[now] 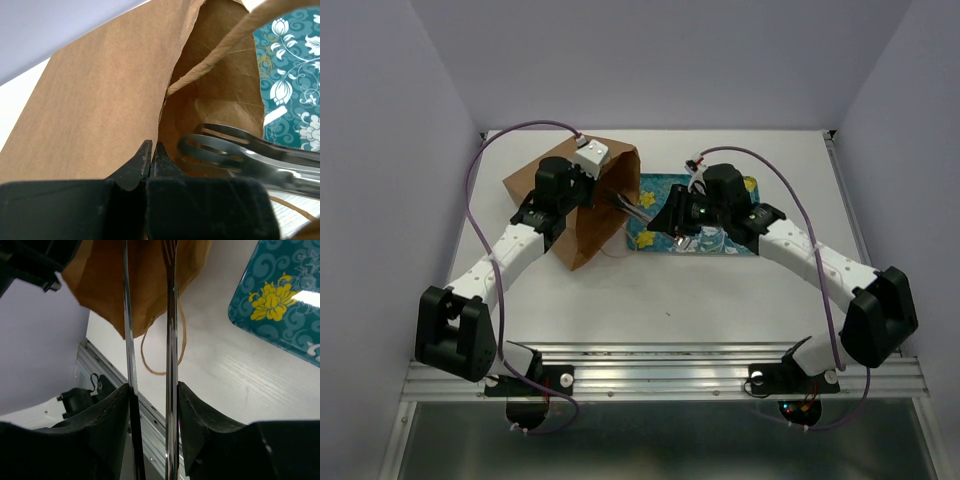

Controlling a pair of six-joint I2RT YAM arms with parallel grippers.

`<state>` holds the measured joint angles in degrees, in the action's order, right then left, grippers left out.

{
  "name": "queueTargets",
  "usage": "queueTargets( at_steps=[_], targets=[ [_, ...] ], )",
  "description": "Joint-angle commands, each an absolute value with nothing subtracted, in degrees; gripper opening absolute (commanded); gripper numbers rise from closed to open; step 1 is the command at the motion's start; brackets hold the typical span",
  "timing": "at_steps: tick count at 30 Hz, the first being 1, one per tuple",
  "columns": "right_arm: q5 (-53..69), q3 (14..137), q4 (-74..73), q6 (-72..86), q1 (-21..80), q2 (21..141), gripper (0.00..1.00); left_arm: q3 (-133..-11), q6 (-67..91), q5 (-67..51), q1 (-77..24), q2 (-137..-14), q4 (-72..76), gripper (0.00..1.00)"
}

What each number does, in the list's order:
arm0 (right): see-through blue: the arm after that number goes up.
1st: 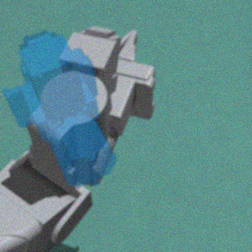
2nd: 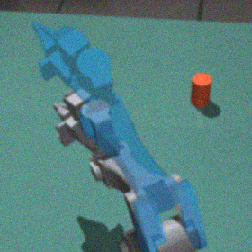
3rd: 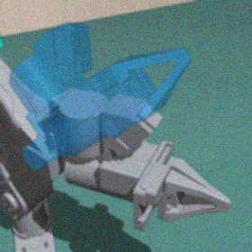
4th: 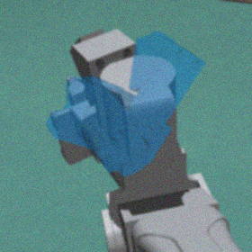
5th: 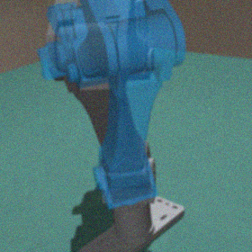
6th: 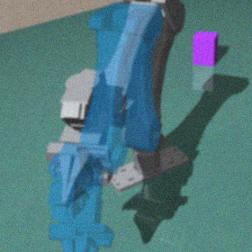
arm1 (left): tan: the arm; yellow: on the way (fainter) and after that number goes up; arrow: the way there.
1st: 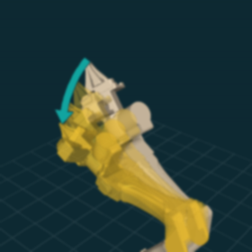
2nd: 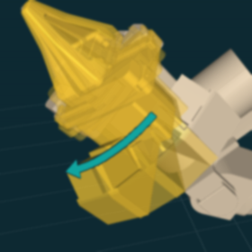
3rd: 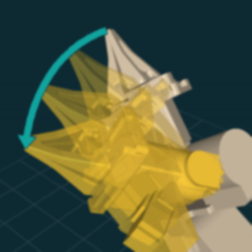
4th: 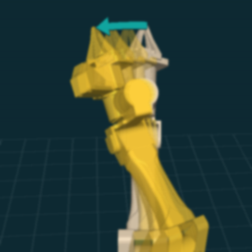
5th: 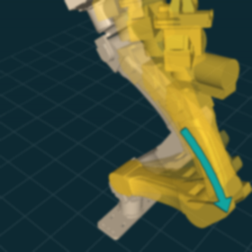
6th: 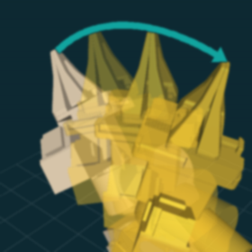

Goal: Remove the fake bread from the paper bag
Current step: Take out the fake bread from the paper bag.

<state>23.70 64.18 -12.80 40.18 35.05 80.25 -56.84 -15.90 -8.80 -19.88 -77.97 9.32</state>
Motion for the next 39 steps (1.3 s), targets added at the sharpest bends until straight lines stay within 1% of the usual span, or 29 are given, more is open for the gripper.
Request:
queueTargets(
  at_steps=[1, 9, 13, 16, 22, 27, 29, 33, 39],
  targets=[
    [19.9, 71.4, -9.8, 42.0, 36.7, 85.2, 0.46, -61.0, -13.0, -8.3, -20.3, -78.0, 10.5, 0.00],
    [14.9, 84.2, -10.8, 47.9, 39.5, 100.8, 0.44, -62.3, -11.9, -5.3, -20.7, -78.4, 9.1, 0.00],
    [12.2, 90.1, -12.1, 48.9, 40.7, 103.8, 0.44, -62.8, -11.5, -4.0, -21.0, -79.4, 8.5, 0.00],
    [10.7, 92.1, -12.2, 49.9, 40.7, 105.2, 0.44, -63.1, -10.6, -4.0, -20.9, -80.1, 8.3, 0.00],
    [11.2, 94.5, -10.9, 54.8, 42.4, 110.1, 0.45, -64.4, -8.8, -4.7, -21.3, -81.0, 8.0, 0.00],
    [6.9, 95.6, -9.1, 57.2, 43.6, 112.7, 0.47, -64.9, -8.3, -5.4, -21.4, -81.2, 7.4, 0.00],
    [7.0, 94.6, -8.3, 58.6, 44.2, 113.8, 0.48, -64.5, -8.4, -5.9, -21.4, -80.8, 7.4, 0.00],
    [8.3, 90.8, -1.0, 64.1, 44.2, 115.0, 0.53, -64.2, -9.0, -7.4, -21.5, -79.8, 7.3, 0.00],
    [6.8, 88.1, 9.0, 66.7, 44.2, 115.8, 0.57, -62.5, -9.2, -9.6, -21.7, -78.6, 7.8, 0.00]
  ],
)
